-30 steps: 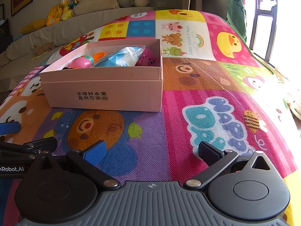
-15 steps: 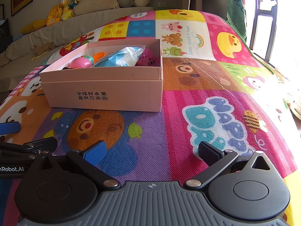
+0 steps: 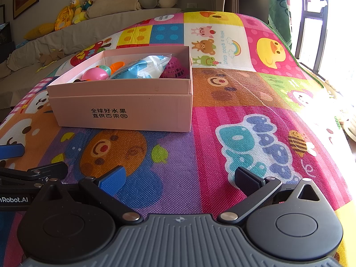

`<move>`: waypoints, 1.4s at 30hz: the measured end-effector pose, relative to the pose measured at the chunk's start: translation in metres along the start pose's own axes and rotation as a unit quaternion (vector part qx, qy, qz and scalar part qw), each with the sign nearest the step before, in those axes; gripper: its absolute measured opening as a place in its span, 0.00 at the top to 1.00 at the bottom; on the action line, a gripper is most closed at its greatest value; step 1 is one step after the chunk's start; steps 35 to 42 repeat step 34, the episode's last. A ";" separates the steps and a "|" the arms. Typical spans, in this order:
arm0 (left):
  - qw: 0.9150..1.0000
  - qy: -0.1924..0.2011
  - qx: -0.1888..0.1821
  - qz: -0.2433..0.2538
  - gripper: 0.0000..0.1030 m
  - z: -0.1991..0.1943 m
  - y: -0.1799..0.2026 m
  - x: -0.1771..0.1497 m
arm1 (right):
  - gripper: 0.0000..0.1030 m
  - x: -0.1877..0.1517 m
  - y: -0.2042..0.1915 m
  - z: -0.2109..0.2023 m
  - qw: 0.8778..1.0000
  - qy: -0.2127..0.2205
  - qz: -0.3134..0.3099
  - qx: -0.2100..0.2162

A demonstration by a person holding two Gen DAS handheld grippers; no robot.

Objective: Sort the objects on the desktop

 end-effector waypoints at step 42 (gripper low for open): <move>1.000 -0.023 -0.003 -0.005 0.00 -0.001 0.000 0.003 | 0.00 0.000 0.000 0.000 1.000 0.000 0.000 0.000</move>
Point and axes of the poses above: each gripper's, at about its wrist camera, not at the fingertips, and z roughly the way its jaws point, y to its right, x to its top, the point moved 6 cm from there along z, roughly the way its jaws point, and after that the axes turned 10 degrees about -z, right-handed, at the moved point
